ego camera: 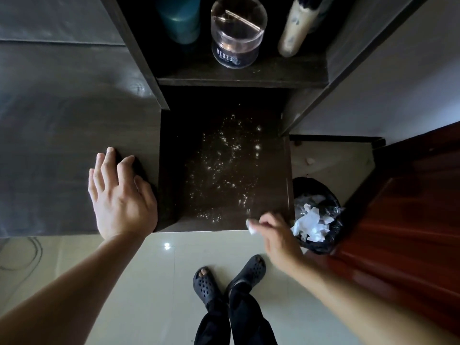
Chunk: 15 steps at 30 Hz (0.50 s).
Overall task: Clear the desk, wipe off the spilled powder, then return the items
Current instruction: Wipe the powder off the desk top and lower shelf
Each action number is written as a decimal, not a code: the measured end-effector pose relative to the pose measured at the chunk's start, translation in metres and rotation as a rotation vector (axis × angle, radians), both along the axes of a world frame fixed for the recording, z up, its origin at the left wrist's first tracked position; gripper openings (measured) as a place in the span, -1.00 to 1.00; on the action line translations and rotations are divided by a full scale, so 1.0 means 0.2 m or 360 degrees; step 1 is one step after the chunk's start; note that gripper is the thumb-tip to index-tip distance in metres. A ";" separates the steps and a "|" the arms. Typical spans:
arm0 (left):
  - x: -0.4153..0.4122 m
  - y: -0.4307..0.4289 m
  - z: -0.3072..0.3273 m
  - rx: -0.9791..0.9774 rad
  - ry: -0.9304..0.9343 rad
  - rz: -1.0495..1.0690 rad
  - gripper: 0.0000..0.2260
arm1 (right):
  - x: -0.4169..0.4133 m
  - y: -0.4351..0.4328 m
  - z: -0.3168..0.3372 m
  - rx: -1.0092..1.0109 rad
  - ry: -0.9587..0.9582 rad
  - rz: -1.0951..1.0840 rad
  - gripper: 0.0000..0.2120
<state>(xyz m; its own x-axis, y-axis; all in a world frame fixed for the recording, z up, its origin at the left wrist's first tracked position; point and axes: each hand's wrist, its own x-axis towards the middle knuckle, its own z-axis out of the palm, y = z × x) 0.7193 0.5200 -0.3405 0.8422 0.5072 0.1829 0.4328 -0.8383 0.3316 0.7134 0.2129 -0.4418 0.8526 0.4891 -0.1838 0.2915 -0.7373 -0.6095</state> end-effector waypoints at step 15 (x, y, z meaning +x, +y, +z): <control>-0.01 0.02 0.00 0.0016 0.0002 -0.0031 -0.64 | -0.34 0.25 -0.03 -0.0009 0.0158 -0.0210 -0.42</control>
